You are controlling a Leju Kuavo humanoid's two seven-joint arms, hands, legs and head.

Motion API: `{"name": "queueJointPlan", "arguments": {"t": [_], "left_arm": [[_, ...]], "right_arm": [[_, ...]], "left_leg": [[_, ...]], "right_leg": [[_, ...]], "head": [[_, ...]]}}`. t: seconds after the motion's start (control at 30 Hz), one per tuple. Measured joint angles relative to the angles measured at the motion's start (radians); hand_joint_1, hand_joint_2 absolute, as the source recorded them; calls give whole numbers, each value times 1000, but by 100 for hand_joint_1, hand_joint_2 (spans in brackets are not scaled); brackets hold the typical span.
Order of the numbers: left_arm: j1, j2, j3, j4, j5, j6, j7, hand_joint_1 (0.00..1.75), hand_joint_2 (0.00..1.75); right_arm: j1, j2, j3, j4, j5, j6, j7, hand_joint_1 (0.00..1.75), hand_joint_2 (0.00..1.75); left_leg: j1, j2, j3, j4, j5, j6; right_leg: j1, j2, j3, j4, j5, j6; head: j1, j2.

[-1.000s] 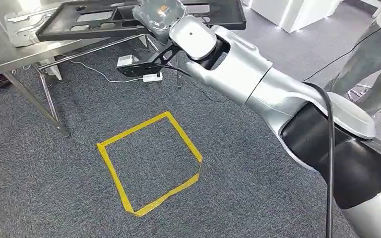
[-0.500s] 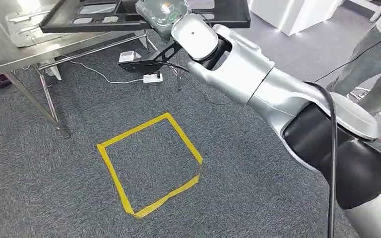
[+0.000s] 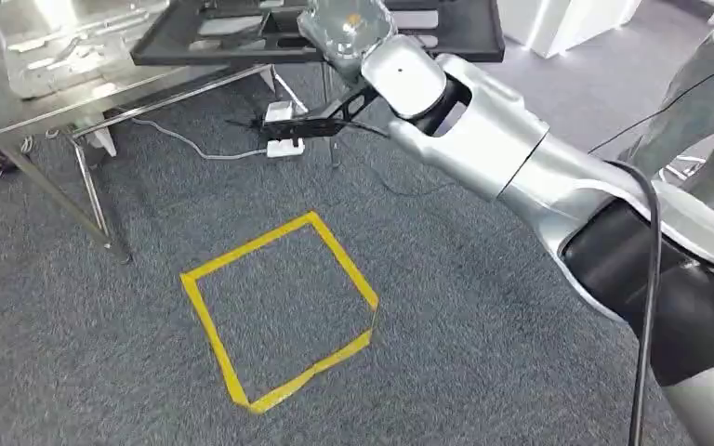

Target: Take the parts from the cabinet and place them on the table.

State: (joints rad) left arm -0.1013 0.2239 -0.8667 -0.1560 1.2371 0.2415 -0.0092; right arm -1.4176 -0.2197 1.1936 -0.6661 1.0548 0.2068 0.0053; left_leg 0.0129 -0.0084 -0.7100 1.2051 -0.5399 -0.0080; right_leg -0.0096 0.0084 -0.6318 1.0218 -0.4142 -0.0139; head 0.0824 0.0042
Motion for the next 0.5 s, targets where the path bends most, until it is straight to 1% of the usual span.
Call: {"name": "queueJointPlan", "arguments": {"t": [0.03, 0.07, 0.1, 0.13, 0.17, 0.2, 0.23, 0.27, 0.3, 0.37, 0.4, 0.43, 0.47, 0.5], "left_arm": [[0, 0, 0, 0, 0, 0, 0, 0, 175], [1, -2, 0, 0, 1, 2, 0, 0, 175], [1, -3, 0, 0, 0, 4, 0, 0, 175], [1, -3, 0, 0, 0, 7, 0, 0, 175], [1, -3, 0, 0, -1, 12, 2, 0, 175], [1, -2, 0, 0, -3, 15, 3, 0, 175], [0, 0, 0, 0, -3, 18, 3, 0, 175], [-1, -1, 0, 0, -3, 20, 6, 0, 175], [-3, -1, 0, 0, -3, 20, 8, 0, 175], [-3, 0, 0, 0, -3, 20, 9, 0, 175], [-2, -1, 0, 0, -3, 21, 10, 0, 175], [-1, -1, 0, 0, -3, 20, 10, 0, 175], [-2, -1, 0, 0, -3, 20, 10, 0, 175], [-3, -1, 0, 0, -3, 20, 10, 0, 175]], "right_arm": [[5, -1, 0, 0, -1, 0, -2, 175, 175], [11, -2, 0, 0, -2, 0, -5, 175, 175], [16, -2, 0, 0, -4, 0, -7, 175, 175], [19, -2, 0, -2, -5, 0, -8, 175, 175], [18, -3, 0, -5, -5, 0, -8, 175, 175], [17, -4, 0, -8, -5, 0, -8, 175, 175], [16, -5, 0, -9, -5, 0, -8, 175, 175], [15, -7, 0, -9, -6, 1, -8, 175, 175], [15, -8, 0, -9, -6, 2, -9, 175, 175], [17, -11, 0, -9, -6, 4, -11, 175, 175], [16, -11, 0, -11, -6, 4, -11, 175, 175], [15, -17, 0, -11, -6, 4, -11, 175, 175], [14, -19, 0, -11, -6, 5, -11, 175, 175], [14, -19, 0, -11, -6, 5, -11, 175, 175]], "left_leg": [[0, 1, -38, 72, -23, 0], [0, 1, -64, 115, -26, 1], [0, 1, -68, 111, -10, 4], [-2, 1, -47, 59, 28, 9], [-4, 1, -12, -19, 72, 16], [-8, 4, 34, -112, 115, 24], [-14, 13, 58, -167, 115, 33], [-18, 13, 73, -190, 110, 33], [-20, 10, 71, -183, 110, 34], [-21, 5, 71, -189, 112, 37], [-11, 6, 80, -201, 118, 44], [-10, 7, 88, -207, 119, 47], [-10, 7, 89, -207, 119, 52], [-10, 7, 90, -207, 117, 54]], "right_leg": [[2, -2, 1, 0, -2, -3], [5, -3, 2, 0, -3, -4], [8, -3, 4, 1, -4, -6], [10, -3, 5, 2, -6, -7], [11, -3, 7, 3, -7, -8], [13, -3, 10, 3, -10, -7], [12, -4, 11, 3, -11, -6], [19, -3, 6, 7, -13, -1], [16, -3, 5, 3, -11, 4], [14, -6, 8, -1, -11, 13], [17, -5, 7, 3, -16, 19], [14, -4, -3, 29, -35, 24], [13, -4, -29, 90, -72, 27], [11, -4, -66, 167, -107, 30]], "head": [[0, 0], [0, 0], [0, 0], [0, 0], [0, 0], [0, 0], [1, 0], [0, 0], [0, 0], [1, 0], [1, 0], [2, 0], [3, 0], [2, 0]]}}
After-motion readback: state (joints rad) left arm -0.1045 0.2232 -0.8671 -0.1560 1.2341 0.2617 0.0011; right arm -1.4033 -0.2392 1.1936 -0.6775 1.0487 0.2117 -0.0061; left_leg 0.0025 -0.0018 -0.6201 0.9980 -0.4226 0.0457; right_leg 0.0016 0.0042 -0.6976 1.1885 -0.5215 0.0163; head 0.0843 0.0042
